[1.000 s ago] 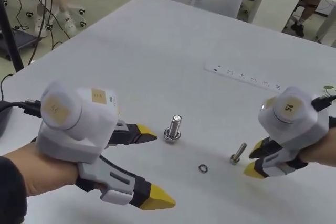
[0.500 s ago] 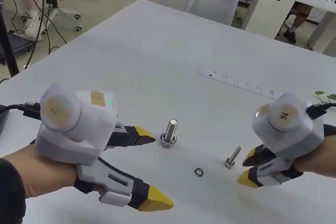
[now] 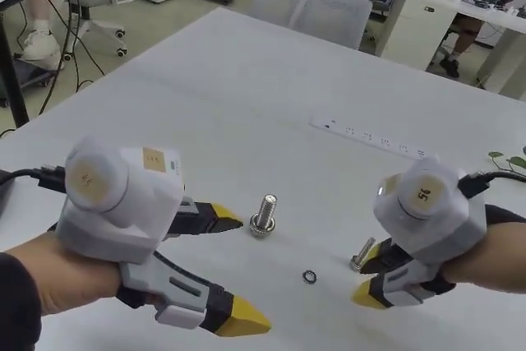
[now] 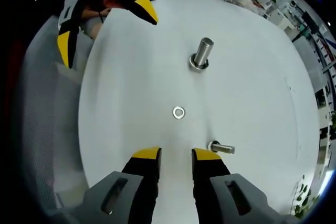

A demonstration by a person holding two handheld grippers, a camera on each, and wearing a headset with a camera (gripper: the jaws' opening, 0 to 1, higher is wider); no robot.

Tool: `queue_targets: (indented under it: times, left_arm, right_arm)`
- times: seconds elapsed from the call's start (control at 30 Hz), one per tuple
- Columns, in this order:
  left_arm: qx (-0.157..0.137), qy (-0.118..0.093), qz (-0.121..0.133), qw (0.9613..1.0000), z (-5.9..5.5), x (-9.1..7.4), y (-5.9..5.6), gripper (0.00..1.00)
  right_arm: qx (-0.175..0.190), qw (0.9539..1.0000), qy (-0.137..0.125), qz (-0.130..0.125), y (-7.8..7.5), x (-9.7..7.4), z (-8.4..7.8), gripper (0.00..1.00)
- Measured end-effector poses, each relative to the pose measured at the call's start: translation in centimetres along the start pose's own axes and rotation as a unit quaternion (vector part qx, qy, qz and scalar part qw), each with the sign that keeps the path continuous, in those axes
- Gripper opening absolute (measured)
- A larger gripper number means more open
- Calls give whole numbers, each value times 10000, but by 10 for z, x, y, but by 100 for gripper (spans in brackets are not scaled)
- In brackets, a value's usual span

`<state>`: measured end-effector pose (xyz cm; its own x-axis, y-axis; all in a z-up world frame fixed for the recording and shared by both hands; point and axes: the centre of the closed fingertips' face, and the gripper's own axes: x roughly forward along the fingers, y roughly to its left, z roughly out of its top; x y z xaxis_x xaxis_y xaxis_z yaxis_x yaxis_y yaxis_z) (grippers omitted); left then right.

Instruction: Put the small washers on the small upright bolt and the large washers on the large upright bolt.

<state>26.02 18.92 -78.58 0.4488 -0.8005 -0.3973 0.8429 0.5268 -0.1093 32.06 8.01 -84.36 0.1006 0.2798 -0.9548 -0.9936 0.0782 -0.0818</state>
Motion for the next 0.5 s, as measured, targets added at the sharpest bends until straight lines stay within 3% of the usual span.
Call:
queue_targets:
  times: [0.5]
  left_arm:
    - [18,-26,12,10000,2,-1,0,74]
  right_arm:
    - [-285,9995,-60,130,9,14,33,25]
